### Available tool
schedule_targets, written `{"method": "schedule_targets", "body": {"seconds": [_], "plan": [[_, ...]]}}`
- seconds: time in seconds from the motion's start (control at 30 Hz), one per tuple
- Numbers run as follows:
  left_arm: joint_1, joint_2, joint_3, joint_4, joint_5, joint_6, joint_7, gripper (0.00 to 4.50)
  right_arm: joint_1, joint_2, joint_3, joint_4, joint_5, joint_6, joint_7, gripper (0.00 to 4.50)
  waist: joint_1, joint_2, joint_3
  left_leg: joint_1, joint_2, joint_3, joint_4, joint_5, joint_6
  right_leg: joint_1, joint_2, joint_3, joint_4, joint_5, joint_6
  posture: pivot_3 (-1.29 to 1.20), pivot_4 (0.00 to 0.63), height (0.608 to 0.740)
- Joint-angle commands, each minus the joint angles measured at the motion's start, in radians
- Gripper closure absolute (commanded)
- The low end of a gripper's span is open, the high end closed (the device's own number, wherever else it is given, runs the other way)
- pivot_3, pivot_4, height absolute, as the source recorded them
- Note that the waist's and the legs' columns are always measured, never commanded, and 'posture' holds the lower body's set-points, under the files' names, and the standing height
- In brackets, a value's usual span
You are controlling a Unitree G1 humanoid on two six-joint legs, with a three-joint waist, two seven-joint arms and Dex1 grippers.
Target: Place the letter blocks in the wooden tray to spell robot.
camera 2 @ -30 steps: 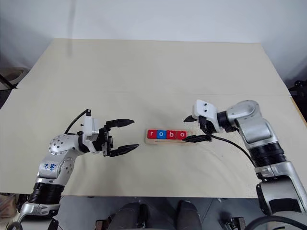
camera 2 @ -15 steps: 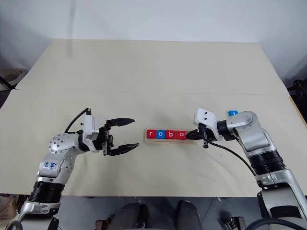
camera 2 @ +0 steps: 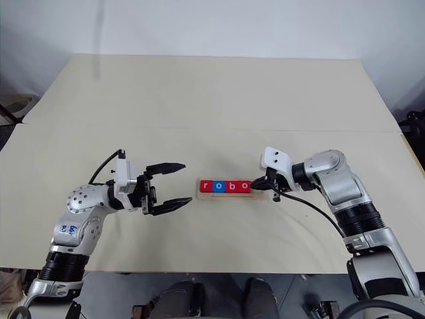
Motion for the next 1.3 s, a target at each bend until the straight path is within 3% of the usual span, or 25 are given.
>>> {"method": "schedule_targets", "body": {"seconds": [0.03, 0.13, 0.23, 0.37, 0.5, 0.6, 0.77, 0.9, 1.1, 1.3], "plan": [[0.002, 0.009, 0.014, -0.029, -0.006, -0.010, 0.005, 0.00, -0.001, -0.036, -0.040, -0.038, 0.016, -0.008, 0.007, 4.47, 0.000, 0.000, 0.000, 0.000, 0.000, 0.000, 0.000, 0.000, 0.000, 0.000, 0.000, 0.000, 0.000, 0.000, 0.000, 0.00, 0.150, 0.740], [-0.002, 0.007, 0.012, -0.015, -0.005, -0.016, -0.003, 0.00, 0.064, -0.106, -0.127, -0.121, 0.069, 0.021, 0.008, 4.47, 0.007, 0.000, 0.000, 0.000, 0.000, 0.000, 0.000, 0.000, 0.000, 0.000, 0.000, 0.000, 0.000, 0.000, 0.000, 0.00, 0.150, 0.740], [-0.017, 0.001, 0.005, 0.012, -0.004, -0.020, -0.014, 0.00, 0.216, -0.145, -0.304, -0.232, 0.158, 0.072, -0.065, 3.90, 0.019, 0.000, 0.000, -0.001, -0.001, -0.001, 0.000, 0.000, 0.000, 0.000, 0.000, 0.000, -0.001, 0.000, 0.000, 0.00, 0.150, 0.740], [-0.027, -0.005, 0.000, 0.038, -0.008, -0.019, -0.028, 0.00, 0.446, -0.131, -0.506, -0.365, 0.212, 0.058, -0.166, 2.56, 0.027, 0.000, 0.000, -0.001, 0.000, 0.000, 0.000, 0.000, 0.000, 0.000, 0.000, -0.001, -0.001, 0.000, 0.000, 0.00, 0.150, 0.740], [-0.047, -0.010, -0.001, 0.089, -0.009, -0.010, -0.044, 0.00, 0.776, 0.010, -0.785, -0.475, 0.252, -0.085, -0.300, 1.20, 0.039, 0.000, 0.000, 0.000, -0.001, 0.000, 0.000, 0.000, 0.000, 0.001, 0.000, -0.001, -0.001, 0.000, 0.000, 0.00, 0.150, 0.740], [-0.067, -0.013, 0.005, 0.127, -0.008, -0.010, -0.046, 0.00, 0.917, 0.111, -0.877, -0.540, 0.278, -0.138, -0.385, 0.14, 0.037, 0.000, 0.000, 0.000, -0.001, 0.001, -0.001, 0.000, 0.000, 0.001, 0.000, 0.000, -0.001, 0.000, 0.000, 0.00, 0.150, 0.740], [-0.107, -0.023, -0.009, 0.174, -0.002, -0.015, -0.068, 0.00, 1.099, 0.308, -0.944, -0.588, 0.271, -0.295, -0.520, 0.07, 0.024, 0.001, -0.001, 0.003, 0.001, 0.001, -0.002, 0.000, -0.001, 0.001, 0.002, 0.003, 0.001, 0.000, -0.001, 0.00, 0.150, 0.740], [-0.123, -0.029, -0.010, 0.194, 0.002, -0.028, -0.082, 0.00, 1.138, 0.356, -0.925, -0.581, 0.272, -0.349, -0.569, 0.07, 0.015, 0.002, -0.002, 0.004, 0.000, 0.003, -0.003, 0.000, -0.001, 0.000, 0.002, 0.004, 0.001, 0.000, -0.001, 0.00, 0.150, 0.740], [-0.125, -0.031, -0.004, 0.193, 0.006, -0.037, -0.081, 0.00, 1.082, 0.305, -0.861, -0.565, 0.280, -0.337, -0.589, 0.07, 0.006, 0.002, -0.002, 0.004, 0.001, 0.002, -0.003, 0.000, -0.001, 0.000, 0.002, 0.004, 0.001, 0.000, -0.001, 0.00, 0.150, 0.740], [-0.093, -0.027, 0.004, 0.143, 0.002, -0.033, -0.060, 0.00, 0.854, 0.107, -0.783, -0.510, 0.309, -0.046, -0.638, 0.07, 0.001, 0.003, -0.002, 0.004, 0.001, 0.002, -0.002, 0.000, -0.001, 0.000, 0.001, 0.004, 0.002, 0.000, -0.001, 0.00, 0.150, 0.740]]}}
